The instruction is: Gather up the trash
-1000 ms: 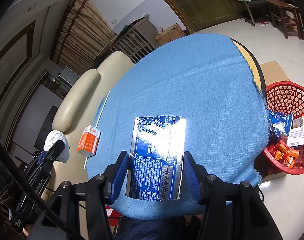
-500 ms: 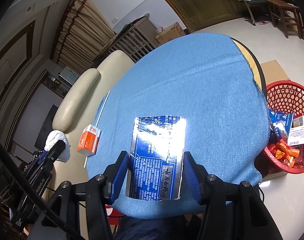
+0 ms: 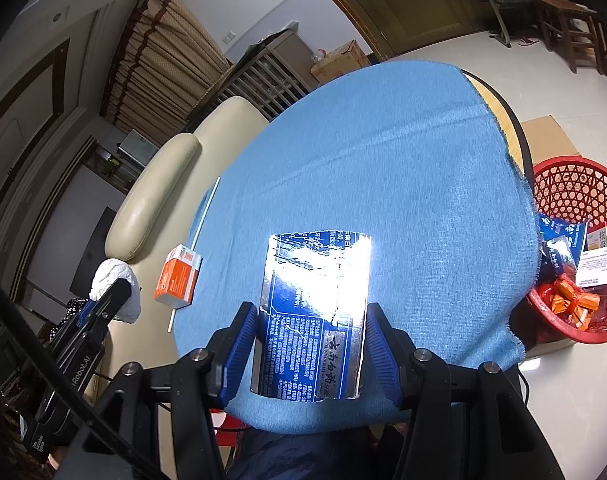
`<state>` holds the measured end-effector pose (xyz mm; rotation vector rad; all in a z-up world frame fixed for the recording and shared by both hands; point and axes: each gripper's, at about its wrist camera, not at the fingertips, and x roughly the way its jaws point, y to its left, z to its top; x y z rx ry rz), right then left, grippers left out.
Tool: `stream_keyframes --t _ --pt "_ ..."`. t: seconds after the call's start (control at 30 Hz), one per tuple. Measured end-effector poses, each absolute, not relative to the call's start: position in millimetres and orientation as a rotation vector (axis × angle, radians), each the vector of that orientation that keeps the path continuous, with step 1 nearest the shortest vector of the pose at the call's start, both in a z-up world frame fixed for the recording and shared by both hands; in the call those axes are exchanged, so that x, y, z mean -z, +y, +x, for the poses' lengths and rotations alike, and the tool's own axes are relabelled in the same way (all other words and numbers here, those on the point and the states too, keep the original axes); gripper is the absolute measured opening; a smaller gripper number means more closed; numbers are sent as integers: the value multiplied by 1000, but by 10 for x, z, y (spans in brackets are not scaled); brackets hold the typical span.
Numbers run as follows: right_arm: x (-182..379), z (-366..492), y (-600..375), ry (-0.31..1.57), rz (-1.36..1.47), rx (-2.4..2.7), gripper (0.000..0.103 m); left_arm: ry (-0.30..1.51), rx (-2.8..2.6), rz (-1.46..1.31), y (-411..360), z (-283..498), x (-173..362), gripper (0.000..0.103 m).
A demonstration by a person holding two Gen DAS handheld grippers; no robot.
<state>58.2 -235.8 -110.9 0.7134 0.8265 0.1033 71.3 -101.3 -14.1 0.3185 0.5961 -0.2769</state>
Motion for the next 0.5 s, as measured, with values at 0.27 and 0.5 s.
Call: stream_keyframes --t 0.27,0.5 --pt "1117 585 -2361 830 716 -102 58 607 277 317 -1012 730 156 27" --pt "1119 585 -2358 833 718 -101 58 615 277 321 -1023 761 168 27"
